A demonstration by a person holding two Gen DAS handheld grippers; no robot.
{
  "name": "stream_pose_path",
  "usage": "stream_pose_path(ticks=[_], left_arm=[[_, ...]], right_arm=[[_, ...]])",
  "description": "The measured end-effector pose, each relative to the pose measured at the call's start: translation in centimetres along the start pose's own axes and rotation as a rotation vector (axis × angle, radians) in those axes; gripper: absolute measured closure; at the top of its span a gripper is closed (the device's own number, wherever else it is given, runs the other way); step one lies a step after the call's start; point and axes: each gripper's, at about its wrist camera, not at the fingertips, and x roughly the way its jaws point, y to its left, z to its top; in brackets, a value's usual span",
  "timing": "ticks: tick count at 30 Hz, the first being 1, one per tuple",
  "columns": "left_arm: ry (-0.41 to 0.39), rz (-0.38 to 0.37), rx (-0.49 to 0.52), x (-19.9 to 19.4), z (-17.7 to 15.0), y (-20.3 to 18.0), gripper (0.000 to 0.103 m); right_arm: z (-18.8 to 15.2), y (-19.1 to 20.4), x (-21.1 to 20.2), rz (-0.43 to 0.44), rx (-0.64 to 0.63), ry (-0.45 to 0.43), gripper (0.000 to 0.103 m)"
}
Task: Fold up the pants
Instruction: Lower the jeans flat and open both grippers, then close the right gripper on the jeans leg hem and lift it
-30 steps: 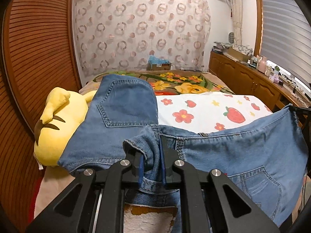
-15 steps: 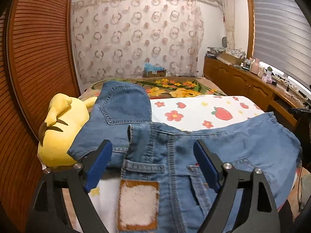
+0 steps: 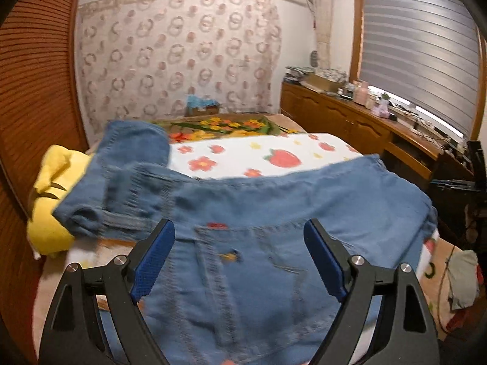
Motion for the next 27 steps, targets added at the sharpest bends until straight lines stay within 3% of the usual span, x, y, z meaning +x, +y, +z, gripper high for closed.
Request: stream_pose_path(ticks=[13,27], left_arm=[[0.076,-0.083,0.015,2.1,-2.9,-5.3,0.016],[0.128,-0.068,0.019,3.4,-4.4,-6.8,0.016]], right_arm=[[-0.1,-1.1,1.2,-0.020,0.078,0.042,0.052],[-1.5,-0.6,2.4,0.017,0.164,0.053,0.052]])
